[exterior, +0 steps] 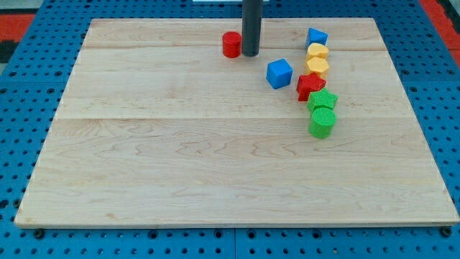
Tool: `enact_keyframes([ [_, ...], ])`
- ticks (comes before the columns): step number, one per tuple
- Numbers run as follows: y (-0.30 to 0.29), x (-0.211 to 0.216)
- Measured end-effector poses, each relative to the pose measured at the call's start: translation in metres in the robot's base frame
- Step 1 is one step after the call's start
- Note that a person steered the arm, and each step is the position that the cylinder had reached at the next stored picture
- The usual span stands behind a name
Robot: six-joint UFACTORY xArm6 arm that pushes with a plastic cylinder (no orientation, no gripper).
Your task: Move the blue cube towards the down side
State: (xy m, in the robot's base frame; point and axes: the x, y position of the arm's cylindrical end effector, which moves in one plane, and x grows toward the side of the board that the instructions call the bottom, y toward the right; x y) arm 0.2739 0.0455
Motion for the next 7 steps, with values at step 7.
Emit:
enact_keyframes([
  [7,0.011,0.166],
])
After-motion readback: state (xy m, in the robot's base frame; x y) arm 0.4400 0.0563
